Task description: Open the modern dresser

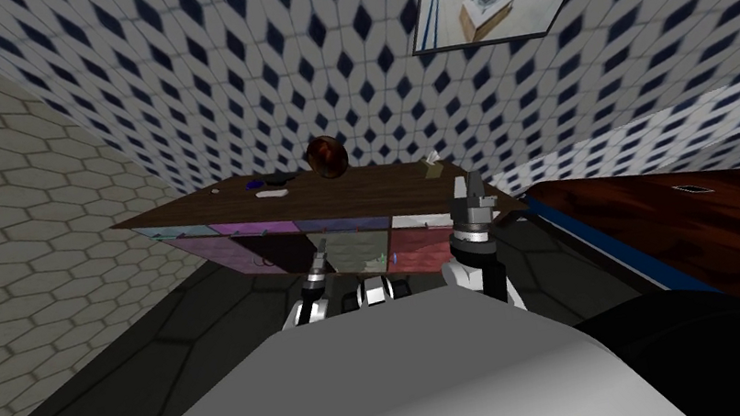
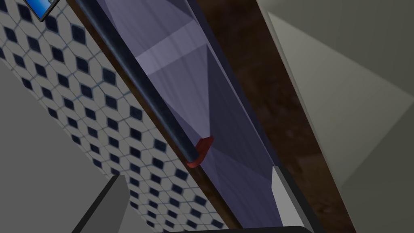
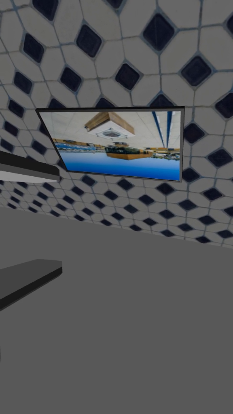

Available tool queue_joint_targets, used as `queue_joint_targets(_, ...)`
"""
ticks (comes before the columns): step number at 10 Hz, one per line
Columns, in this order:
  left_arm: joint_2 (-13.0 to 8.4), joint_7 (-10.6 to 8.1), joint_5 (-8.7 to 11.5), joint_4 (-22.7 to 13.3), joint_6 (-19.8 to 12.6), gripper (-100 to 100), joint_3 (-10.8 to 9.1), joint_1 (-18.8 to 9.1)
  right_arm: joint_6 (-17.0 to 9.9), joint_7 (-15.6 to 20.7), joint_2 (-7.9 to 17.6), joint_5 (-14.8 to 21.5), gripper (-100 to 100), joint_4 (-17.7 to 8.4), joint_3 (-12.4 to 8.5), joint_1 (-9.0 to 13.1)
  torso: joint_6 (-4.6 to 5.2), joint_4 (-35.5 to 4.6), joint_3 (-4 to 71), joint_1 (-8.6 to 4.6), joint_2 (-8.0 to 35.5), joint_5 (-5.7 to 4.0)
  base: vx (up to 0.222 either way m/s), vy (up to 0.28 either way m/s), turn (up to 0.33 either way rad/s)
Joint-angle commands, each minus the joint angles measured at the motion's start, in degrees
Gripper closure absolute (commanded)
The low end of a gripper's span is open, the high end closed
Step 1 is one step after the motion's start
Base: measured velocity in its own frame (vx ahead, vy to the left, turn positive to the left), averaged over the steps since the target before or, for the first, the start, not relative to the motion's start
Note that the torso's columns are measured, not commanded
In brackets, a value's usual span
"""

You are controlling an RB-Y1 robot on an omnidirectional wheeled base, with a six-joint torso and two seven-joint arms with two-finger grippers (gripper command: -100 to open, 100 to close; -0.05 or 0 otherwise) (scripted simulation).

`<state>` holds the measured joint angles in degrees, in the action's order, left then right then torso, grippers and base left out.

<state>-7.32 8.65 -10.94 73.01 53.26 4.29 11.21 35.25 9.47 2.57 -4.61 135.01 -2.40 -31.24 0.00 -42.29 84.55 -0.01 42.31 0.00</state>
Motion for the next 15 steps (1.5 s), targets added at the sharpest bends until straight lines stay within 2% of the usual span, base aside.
queue_joint_targets(1,0.3,-0.72,-0.2,0.8,-2.9,-100,0.00,-1.0,0.0,0.0,0.0,0.0,0,0.0,0.0,0.0,0.00,0.0,0.0,0.01,0.0,0.00,-0.039,0.008,-0.008)
queue_joint_targets(8,1.1,-2.51,-0.6,2.1,-10.1,-100,-0.13,-4.4,0.0,0.0,0.0,0.0,0,0.0,0.0,0.0,0.00,0.0,0.0,0.02,0.0,0.00,-0.037,0.006,-0.009)
queue_joint_targets(15,0.8,-4.40,-1.0,3.6,-17.7,-100,-0.27,-8.0,0.0,0.0,0.0,0.0,0,0.0,0.0,0.0,0.00,0.0,0.0,0.02,0.0,0.01,-0.044,0.008,-0.009)
